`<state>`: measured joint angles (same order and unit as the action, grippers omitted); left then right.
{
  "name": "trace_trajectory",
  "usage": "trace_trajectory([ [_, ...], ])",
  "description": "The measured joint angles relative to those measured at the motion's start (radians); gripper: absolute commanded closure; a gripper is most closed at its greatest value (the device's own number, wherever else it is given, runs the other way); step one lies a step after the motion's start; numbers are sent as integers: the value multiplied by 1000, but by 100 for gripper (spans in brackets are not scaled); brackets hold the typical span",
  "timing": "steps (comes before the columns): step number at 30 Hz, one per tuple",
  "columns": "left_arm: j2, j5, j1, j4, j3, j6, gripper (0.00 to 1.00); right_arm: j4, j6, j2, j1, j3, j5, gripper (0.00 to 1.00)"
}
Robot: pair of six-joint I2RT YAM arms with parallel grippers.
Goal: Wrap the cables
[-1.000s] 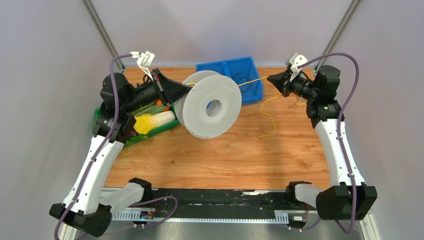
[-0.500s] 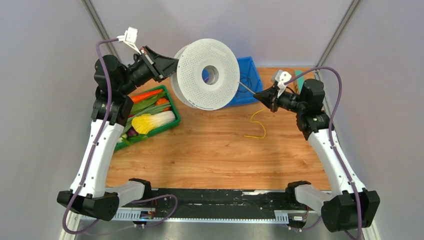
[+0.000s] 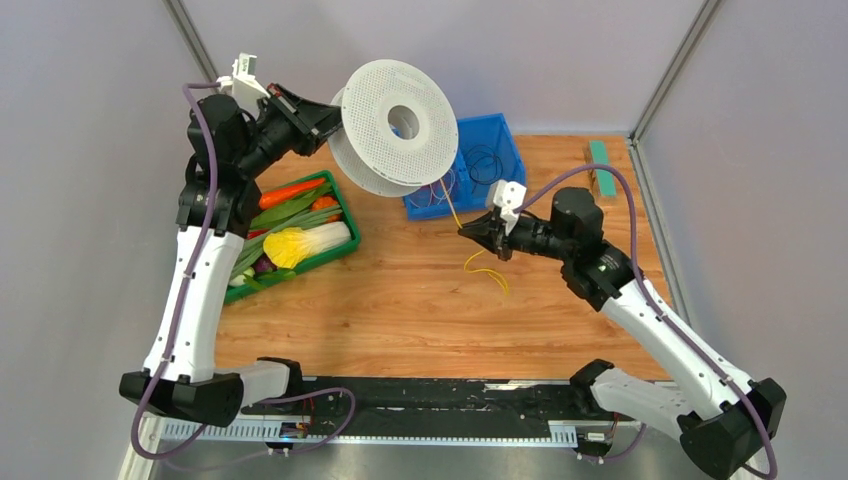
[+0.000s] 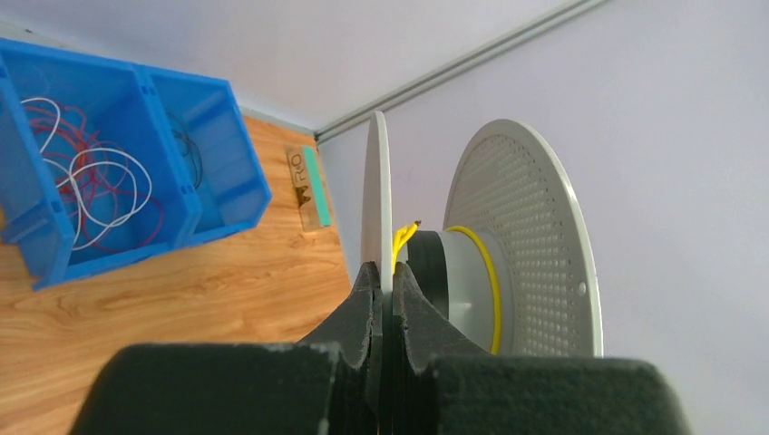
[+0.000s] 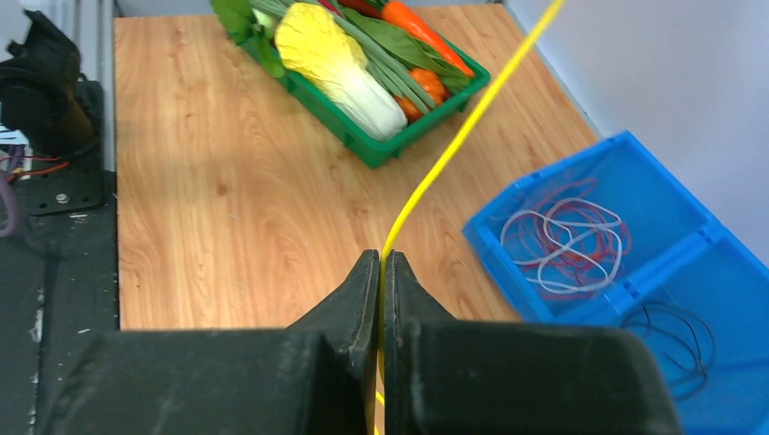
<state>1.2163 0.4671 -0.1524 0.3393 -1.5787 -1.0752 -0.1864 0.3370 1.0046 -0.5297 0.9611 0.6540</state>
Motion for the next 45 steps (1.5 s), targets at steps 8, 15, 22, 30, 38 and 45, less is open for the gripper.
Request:
trace_trajectory([
  [8,31,-5,39,43,-32,-43,100,-33,1,52,-166,84,-82,91],
  [15,31,-24,80,-77,-42,-98,100,-65,19,58,-170,88,-123,44],
  [22,30,-3,87,-217,-97,-140,100,-58,48,58,-167,84,-152,9],
  [30,37,22,88,-271,-174,-156,100,51,60,43,-121,-31,-215,5],
  [38,93,49,87,-291,-352,-156,100,174,117,43,-51,-205,-242,6],
  [45,133,68,79,-292,-463,-153,100,281,93,103,18,-231,-205,7],
])
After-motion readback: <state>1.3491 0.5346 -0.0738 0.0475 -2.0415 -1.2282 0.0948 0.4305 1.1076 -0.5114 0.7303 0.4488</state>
